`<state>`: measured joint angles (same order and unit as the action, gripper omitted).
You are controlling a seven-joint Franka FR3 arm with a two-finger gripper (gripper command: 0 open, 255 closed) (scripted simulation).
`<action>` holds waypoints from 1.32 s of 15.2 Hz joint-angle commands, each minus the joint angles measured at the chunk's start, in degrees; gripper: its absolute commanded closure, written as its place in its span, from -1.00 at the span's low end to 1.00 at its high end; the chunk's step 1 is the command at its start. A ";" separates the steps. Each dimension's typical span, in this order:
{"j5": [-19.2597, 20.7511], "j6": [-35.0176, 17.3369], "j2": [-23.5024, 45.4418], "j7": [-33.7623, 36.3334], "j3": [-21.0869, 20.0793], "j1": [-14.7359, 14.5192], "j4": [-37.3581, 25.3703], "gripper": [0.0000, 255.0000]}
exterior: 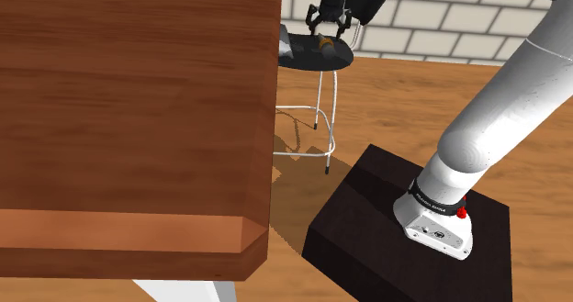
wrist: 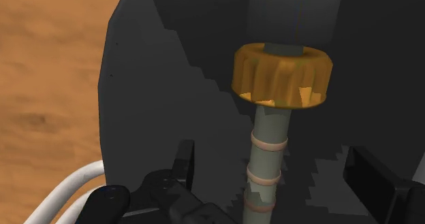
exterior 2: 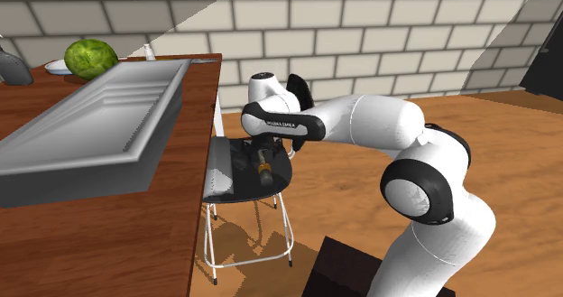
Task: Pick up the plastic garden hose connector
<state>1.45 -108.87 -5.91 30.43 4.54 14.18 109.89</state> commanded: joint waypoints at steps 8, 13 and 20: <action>0.01 -0.40 -0.06 0.07 -0.03 -0.02 0.43 1.00; -0.02 1.93 0.06 -0.04 0.00 0.00 -2.01 1.00; -0.08 7.37 0.38 -0.15 -0.02 -0.02 -7.78 1.00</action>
<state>1.39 -102.22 -5.65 30.32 4.51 14.15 102.95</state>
